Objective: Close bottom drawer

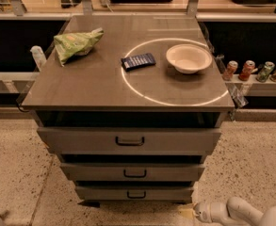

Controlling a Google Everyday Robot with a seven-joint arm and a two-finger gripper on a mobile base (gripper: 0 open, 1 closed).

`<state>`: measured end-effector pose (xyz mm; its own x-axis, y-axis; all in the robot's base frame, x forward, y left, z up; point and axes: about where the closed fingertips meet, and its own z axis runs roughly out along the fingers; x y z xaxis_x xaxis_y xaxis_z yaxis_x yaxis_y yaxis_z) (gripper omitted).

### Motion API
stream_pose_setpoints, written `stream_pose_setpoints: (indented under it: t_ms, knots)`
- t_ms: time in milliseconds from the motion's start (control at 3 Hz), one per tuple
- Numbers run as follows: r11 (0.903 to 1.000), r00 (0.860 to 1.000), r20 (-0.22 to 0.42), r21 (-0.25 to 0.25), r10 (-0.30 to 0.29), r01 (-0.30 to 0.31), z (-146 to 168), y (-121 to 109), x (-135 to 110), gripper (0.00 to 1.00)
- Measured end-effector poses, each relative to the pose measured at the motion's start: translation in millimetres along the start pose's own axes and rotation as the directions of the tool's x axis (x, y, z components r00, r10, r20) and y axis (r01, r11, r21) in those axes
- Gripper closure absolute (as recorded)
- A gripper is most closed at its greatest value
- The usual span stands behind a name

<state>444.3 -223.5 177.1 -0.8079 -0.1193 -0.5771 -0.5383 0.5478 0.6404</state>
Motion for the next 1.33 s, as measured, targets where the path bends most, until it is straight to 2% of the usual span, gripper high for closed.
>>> stream_pose_setpoints:
  t_ms: [1000,1333]
  knots:
    - [1.0,1.0,-0.001,-0.002,0.0,0.0,0.6,0.6,-0.1,0.11]
    - [1.0,1.0,-0.001,-0.002,0.0,0.0,0.8,0.6,-0.1,0.0]
